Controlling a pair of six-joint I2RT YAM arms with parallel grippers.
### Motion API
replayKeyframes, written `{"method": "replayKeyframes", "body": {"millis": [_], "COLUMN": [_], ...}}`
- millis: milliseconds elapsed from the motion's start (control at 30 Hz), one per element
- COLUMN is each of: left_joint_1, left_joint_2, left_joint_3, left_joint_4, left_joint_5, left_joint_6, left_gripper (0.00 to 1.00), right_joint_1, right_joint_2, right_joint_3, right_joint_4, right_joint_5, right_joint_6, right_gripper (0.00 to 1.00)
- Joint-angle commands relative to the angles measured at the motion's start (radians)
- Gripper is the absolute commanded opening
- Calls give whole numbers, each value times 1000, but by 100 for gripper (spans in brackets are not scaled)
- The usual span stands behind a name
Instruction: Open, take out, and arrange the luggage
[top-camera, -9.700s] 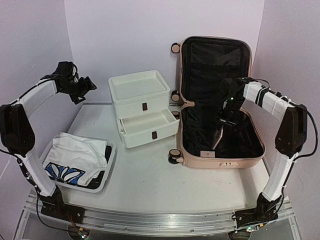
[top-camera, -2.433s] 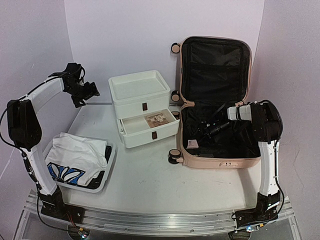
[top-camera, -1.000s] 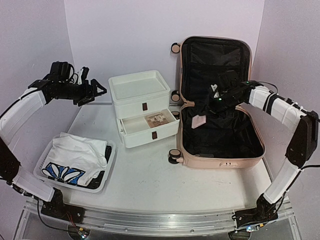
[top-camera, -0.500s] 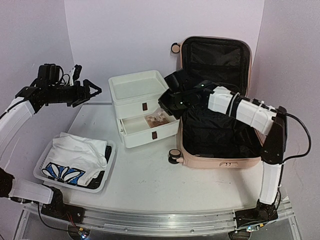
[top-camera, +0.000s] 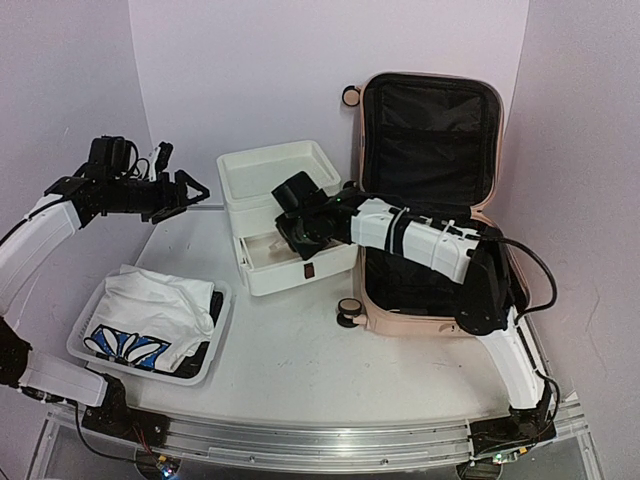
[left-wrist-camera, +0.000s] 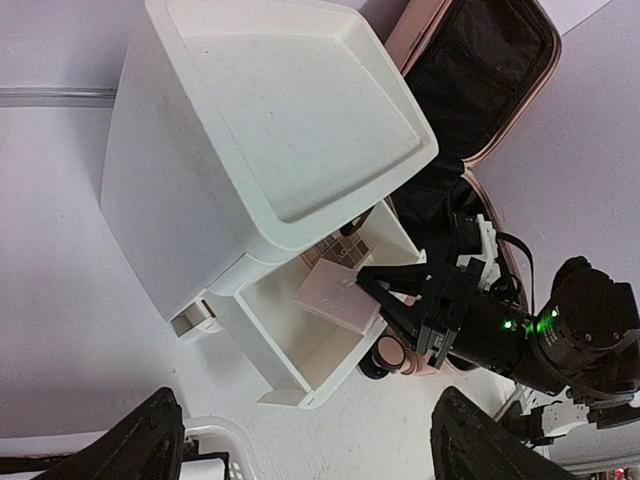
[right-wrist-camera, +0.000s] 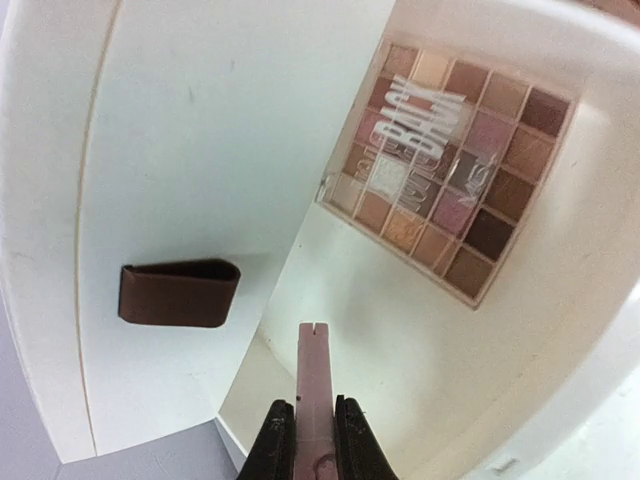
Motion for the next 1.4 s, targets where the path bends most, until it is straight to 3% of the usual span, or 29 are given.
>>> {"method": "replayKeyframes", "body": {"millis": [0, 267, 533, 767, 1000, 1167, 1367], "left_joint_1": [2, 3, 4, 25, 41, 46, 60], "left_joint_2": [-17, -29, -7, 9, 24, 38, 53], "left_joint_3": [-27, -29, -21, -24, -24, -24, -19], "left_joint_4": [39, 10, -7, -8, -8, -9, -8], "left_joint_5": [-42, -85, -86, -66, -46, -29, 17], "left_joint_6": [59, 104, 114, 103, 93, 86, 70], "left_gripper": [86, 84, 84, 83, 83, 83, 82], "right_joint_1": [13, 19, 21, 23, 24, 23, 23], "right_joint_2": [99, 186, 125, 27, -135, -316, -445], "right_joint_3": [147, 227, 214, 161, 8, -247, -523], "right_joint_4": [25, 46, 58, 45, 14, 6, 3], "right_joint_5": [22, 38, 21, -20, -104, -148, -283], "right_joint_6": [61, 29, -200, -437, -879, -1112, -1188], "right_gripper": [2, 17, 47, 63, 74, 81, 88]}}
